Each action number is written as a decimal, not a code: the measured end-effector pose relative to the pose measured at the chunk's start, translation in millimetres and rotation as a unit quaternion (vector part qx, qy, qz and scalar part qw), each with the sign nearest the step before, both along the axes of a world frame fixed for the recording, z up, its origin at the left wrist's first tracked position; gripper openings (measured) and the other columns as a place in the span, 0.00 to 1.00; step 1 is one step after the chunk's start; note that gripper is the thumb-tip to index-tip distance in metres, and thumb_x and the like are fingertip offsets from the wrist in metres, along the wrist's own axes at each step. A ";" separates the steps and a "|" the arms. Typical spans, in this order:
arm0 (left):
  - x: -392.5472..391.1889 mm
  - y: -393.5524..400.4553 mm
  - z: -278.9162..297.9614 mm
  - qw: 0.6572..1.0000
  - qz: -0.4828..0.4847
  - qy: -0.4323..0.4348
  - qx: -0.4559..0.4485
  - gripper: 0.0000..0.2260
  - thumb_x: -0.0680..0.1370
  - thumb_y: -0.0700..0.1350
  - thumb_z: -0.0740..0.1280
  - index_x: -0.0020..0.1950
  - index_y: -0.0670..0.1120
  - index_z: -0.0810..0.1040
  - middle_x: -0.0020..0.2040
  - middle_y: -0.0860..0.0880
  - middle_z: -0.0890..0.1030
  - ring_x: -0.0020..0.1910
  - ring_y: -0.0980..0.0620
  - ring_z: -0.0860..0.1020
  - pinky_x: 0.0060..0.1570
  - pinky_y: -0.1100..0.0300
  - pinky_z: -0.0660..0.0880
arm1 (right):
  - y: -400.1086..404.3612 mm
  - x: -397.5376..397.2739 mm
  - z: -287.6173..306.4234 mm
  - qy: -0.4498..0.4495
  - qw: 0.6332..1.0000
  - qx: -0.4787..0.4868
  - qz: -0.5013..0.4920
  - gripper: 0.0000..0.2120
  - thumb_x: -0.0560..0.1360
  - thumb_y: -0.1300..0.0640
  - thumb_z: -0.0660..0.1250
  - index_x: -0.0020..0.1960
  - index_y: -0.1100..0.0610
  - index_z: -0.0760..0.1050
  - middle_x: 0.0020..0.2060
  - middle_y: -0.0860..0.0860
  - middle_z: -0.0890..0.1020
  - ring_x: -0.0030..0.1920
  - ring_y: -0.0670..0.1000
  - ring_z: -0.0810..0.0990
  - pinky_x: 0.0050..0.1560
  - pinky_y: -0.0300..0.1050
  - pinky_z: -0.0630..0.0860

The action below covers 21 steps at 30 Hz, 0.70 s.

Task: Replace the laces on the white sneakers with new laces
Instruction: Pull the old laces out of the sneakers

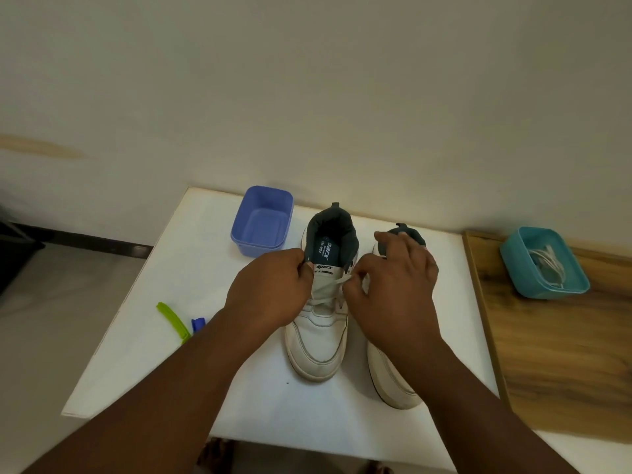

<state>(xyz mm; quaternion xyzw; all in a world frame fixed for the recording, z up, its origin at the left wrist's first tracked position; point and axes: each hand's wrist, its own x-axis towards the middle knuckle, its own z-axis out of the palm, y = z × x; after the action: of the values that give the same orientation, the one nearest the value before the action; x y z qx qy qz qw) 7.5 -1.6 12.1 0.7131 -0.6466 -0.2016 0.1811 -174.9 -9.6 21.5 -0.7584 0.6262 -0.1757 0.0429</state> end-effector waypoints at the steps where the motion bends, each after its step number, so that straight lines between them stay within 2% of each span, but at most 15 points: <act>1: -0.3 -0.2 -0.2 1.000 -0.001 0.008 0.001 0.13 0.84 0.54 0.56 0.42 0.52 0.71 0.35 0.55 0.76 0.36 0.54 0.76 0.34 0.62 0.68 | 0.8 0.1 0.9 0.000 1.000 0.004 -0.001 0.13 0.74 0.47 0.61 0.50 0.47 0.84 0.72 0.54 0.74 0.77 0.60 0.62 0.77 0.64 0.55; 5: -0.9 -1.4 -2.3 1.000 0.003 0.018 0.009 0.12 0.84 0.55 0.56 0.47 0.52 0.73 0.38 0.55 0.76 0.38 0.54 0.77 0.40 0.64 0.69 | 4.0 8.2 -8.9 0.013 0.994 0.031 0.108 0.15 0.74 0.50 0.67 0.60 0.43 0.80 0.79 0.56 0.62 0.81 0.64 0.49 0.78 0.64 0.46; 7: -1.0 -2.4 -2.7 1.000 0.005 0.020 0.015 0.12 0.84 0.55 0.56 0.47 0.52 0.74 0.38 0.54 0.76 0.38 0.54 0.77 0.40 0.64 0.68 | 3.2 12.3 -15.6 0.025 0.989 0.044 0.142 0.09 0.76 0.49 0.69 0.55 0.41 0.82 0.81 0.55 0.60 0.81 0.64 0.47 0.78 0.64 0.42; 10: -0.5 -2.3 -2.9 1.000 0.006 0.016 0.016 0.13 0.84 0.56 0.56 0.46 0.52 0.73 0.38 0.54 0.77 0.38 0.53 0.77 0.40 0.63 0.69 | 0.8 12.1 -20.0 0.028 0.989 0.050 0.135 0.04 0.77 0.50 0.69 0.47 0.44 0.83 0.77 0.53 0.69 0.81 0.64 0.54 0.78 0.66 0.47; 12: 0.0 -2.0 -2.4 1.000 0.004 0.014 0.008 0.14 0.84 0.55 0.56 0.42 0.52 0.72 0.36 0.54 0.77 0.37 0.54 0.77 0.37 0.63 0.70 | -2.6 6.2 -17.8 0.024 0.996 0.017 0.089 0.08 0.79 0.50 0.64 0.49 0.48 0.82 0.71 0.53 0.74 0.77 0.62 0.63 0.77 0.65 0.53; 14: -0.1 -1.7 -1.5 1.000 0.002 0.015 0.006 0.14 0.84 0.55 0.56 0.40 0.53 0.71 0.35 0.54 0.76 0.36 0.54 0.76 0.35 0.63 0.69 | -6.1 -2.9 -9.8 -0.001 1.000 -0.013 0.020 0.17 0.80 0.48 0.55 0.52 0.51 0.81 0.66 0.53 0.77 0.71 0.58 0.70 0.75 0.62 0.61; 16: -0.5 -1.8 -1.8 1.000 -0.001 0.019 0.007 0.14 0.84 0.54 0.56 0.41 0.53 0.71 0.34 0.55 0.75 0.36 0.54 0.76 0.35 0.63 0.68 | -8.6 -10.9 -2.1 -0.037 0.998 -0.037 -0.030 0.19 0.79 0.48 0.51 0.54 0.53 0.78 0.60 0.53 0.78 0.64 0.57 0.74 0.70 0.61 0.65; 18: -0.6 -1.9 -2.9 1.000 -0.002 0.019 0.007 0.14 0.84 0.55 0.56 0.42 0.52 0.71 0.34 0.55 0.75 0.36 0.54 0.76 0.35 0.65 0.67 | -9.0 -13.0 0.7 -0.058 0.997 -0.041 -0.042 0.16 0.77 0.49 0.54 0.54 0.51 0.78 0.59 0.52 0.78 0.64 0.57 0.74 0.69 0.61 0.66; 21: 0.1 -2.8 -5.6 1.000 0.001 0.020 0.007 0.14 0.84 0.55 0.56 0.43 0.52 0.72 0.34 0.55 0.75 0.35 0.54 0.76 0.35 0.65 0.66 | -3.9 -2.5 -5.5 -0.061 0.998 -0.002 0.031 0.16 0.76 0.49 0.61 0.61 0.47 0.80 0.71 0.54 0.73 0.76 0.61 0.63 0.75 0.64 0.57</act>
<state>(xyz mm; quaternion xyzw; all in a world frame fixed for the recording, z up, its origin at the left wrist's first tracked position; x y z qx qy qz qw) 7.6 -4.4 6.5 0.7105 -0.6410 -0.2201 0.1894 -177.4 -13.5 16.0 -0.7652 0.5985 -0.2214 0.0851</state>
